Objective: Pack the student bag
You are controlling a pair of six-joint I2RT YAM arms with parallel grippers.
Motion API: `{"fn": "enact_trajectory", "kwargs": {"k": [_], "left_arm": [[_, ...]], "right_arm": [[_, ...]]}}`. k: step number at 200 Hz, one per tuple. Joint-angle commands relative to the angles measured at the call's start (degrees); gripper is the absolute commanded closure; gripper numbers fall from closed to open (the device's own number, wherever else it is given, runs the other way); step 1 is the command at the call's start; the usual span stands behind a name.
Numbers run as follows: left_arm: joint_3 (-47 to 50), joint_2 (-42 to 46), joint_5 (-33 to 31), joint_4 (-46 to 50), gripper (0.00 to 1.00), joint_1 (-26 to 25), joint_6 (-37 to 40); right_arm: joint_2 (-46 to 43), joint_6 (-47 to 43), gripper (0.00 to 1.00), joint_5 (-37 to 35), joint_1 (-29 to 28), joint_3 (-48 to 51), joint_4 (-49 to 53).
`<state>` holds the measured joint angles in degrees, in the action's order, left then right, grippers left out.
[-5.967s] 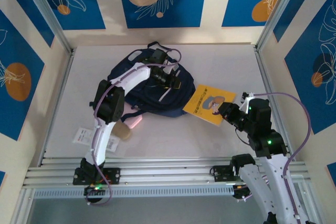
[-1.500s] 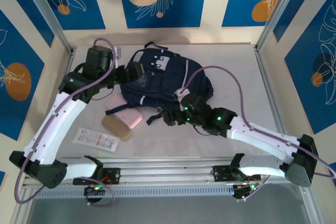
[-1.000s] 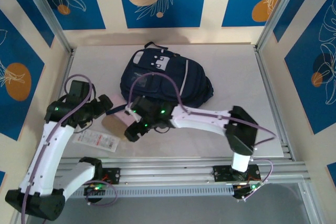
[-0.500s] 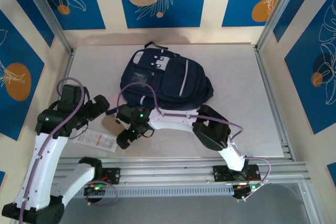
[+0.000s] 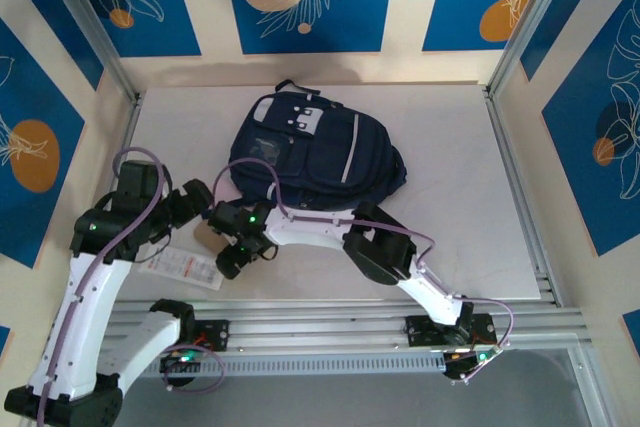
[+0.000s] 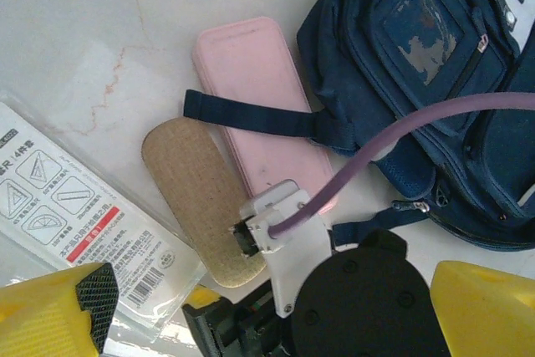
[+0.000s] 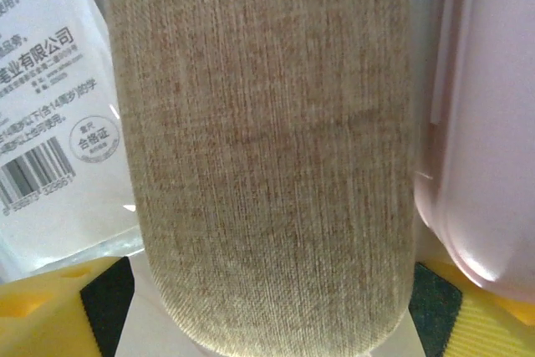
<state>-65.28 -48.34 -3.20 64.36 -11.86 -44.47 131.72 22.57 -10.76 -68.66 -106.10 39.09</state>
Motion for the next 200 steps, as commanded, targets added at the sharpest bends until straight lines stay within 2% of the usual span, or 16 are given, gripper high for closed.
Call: {"fn": "enact_trajectory", "kwargs": {"k": [1,27,52,91,114,137,161,200], "left_arm": [[0.16,-0.60,1.85,-2.19,0.04,0.40,0.69],[1.26,-2.15,3.53,-3.51,0.04,0.34,0.10],[1.91,-3.08,5.49,-4.15,0.05,0.42,-0.49],[0.85,-1.76,3.80,-2.71,0.05,0.37,0.35],[0.33,-0.26,2.53,-1.87,0.05,0.36,0.61],[-0.08,0.53,2.35,-2.24,0.05,0.35,0.85],[-1.32,-0.35,4.28,-2.86,0.05,0.38,1.82],[-1.79,-2.75,7.74,-6.44,0.05,0.20,3.75]], "right_arm": [[3.46,-2.21,0.15,-2.98,0.17,-6.11,3.40],[6.82,-4.84,0.18,-6.42,-0.28,-11.97,6.49],[7.25,-6.28,0.24,-6.40,-0.47,-12.18,6.80],[6.15,-7.77,0.41,-6.30,-0.46,-10.43,7.05],[0.15,-7.68,0.53,-4.45,-0.15,-4.09,2.17],[-8.27,-5.36,0.59,-1.90,0.61,4.73,-4.95],[-17.48,-3.09,0.59,0.39,1.03,13.76,-12.24],[-27.92,2.70,0.60,-2.76,3.64,23.96,-13.21]]}}
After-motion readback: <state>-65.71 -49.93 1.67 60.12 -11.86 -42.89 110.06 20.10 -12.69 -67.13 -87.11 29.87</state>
